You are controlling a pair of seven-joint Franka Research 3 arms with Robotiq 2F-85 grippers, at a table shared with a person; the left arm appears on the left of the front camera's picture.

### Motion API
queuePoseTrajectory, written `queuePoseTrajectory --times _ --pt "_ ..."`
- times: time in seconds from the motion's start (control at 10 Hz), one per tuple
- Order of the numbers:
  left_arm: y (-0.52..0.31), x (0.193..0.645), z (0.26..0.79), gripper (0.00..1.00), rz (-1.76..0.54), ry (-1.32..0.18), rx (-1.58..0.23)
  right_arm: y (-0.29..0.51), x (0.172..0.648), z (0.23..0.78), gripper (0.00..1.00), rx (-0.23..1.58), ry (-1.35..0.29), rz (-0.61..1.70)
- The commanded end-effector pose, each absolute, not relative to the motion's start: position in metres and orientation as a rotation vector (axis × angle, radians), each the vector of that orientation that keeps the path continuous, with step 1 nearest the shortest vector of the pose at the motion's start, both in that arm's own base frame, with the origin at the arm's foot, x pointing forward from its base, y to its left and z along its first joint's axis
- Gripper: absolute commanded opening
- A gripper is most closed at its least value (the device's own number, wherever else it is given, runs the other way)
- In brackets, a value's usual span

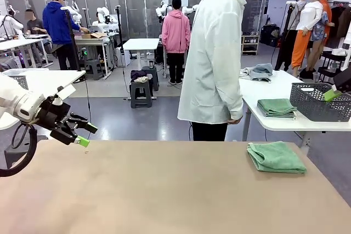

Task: Fold the towels and place them in the basket.
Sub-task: Place the folded Towel with hook on the right side of the table, then when a person lays out a Towel with hook on the table, fold it in half twice.

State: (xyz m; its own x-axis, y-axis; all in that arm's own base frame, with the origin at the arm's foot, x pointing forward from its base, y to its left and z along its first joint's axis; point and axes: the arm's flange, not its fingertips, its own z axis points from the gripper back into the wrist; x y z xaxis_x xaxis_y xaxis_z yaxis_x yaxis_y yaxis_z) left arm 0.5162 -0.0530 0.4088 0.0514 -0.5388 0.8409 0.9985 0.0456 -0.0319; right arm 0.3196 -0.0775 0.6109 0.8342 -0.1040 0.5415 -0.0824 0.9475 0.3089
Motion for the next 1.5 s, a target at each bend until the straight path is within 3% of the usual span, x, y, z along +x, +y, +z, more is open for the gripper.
queuePoseTrajectory --times 0.0,1.4 --pt "-0.0546 0.5148 0.4088 1.00 -1.369 -0.771 -0.761 -0.0756 0.3211 0.6136 0.87 0.325 -0.590 -0.037" --pt "-0.0546 0.5148 0.4088 1.00 -1.369 -0.771 -0.761 -0.0756 0.3211 0.6136 0.87 0.325 -0.590 -0.037"
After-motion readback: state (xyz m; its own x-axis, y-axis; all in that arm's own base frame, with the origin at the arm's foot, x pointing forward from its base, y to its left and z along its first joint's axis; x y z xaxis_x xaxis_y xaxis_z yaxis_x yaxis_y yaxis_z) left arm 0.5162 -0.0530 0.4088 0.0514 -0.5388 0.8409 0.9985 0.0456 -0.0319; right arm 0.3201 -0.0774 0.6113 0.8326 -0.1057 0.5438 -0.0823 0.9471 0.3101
